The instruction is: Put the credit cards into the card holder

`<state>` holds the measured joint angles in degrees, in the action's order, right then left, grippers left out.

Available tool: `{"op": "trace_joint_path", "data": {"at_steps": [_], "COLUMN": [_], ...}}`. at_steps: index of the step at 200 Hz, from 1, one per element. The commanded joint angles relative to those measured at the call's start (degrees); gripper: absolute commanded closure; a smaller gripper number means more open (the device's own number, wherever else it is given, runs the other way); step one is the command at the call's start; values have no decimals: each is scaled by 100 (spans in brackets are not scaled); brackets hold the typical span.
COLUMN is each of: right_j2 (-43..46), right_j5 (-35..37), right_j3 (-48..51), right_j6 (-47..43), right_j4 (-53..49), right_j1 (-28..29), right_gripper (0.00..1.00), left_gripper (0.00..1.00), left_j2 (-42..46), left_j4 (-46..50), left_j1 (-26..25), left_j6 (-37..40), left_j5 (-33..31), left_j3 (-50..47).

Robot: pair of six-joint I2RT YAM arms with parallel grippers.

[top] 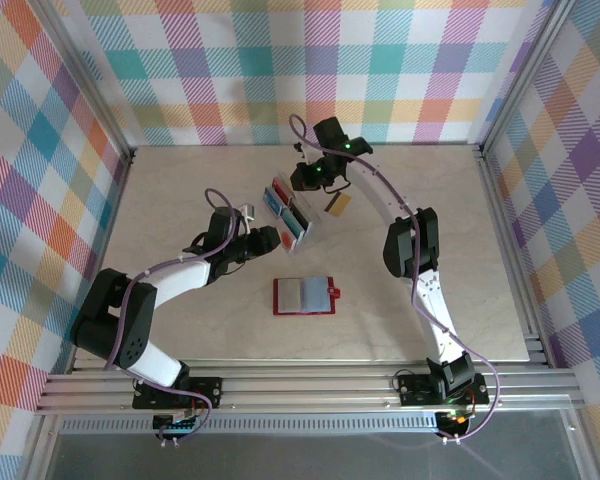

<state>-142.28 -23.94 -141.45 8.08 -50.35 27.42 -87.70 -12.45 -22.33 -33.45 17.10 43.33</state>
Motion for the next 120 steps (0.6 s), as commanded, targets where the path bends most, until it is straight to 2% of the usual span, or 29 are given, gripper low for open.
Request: {"op": "trace_joint_path", "data": {"at_steps": [1, 59, 120], "right_j2": [209, 227, 143], "right_j5": [-40, 546, 777], "right_j3": [-67, -106, -91], "right_j6": [71, 248, 765], "right_j4": [-72, -181, -423], "right_j1": [-26, -85, -270], "right_gripper": [98, 100, 100], "left_gripper": [53, 53, 55], "left_j2": [-97, -284, -875], "left_j4": [115, 270, 592], "left_j1": [79, 97, 306], "left_j6": [-30, -56, -43], "left_j5": [57, 144, 406], "left_j3": [180, 587, 1417]}}
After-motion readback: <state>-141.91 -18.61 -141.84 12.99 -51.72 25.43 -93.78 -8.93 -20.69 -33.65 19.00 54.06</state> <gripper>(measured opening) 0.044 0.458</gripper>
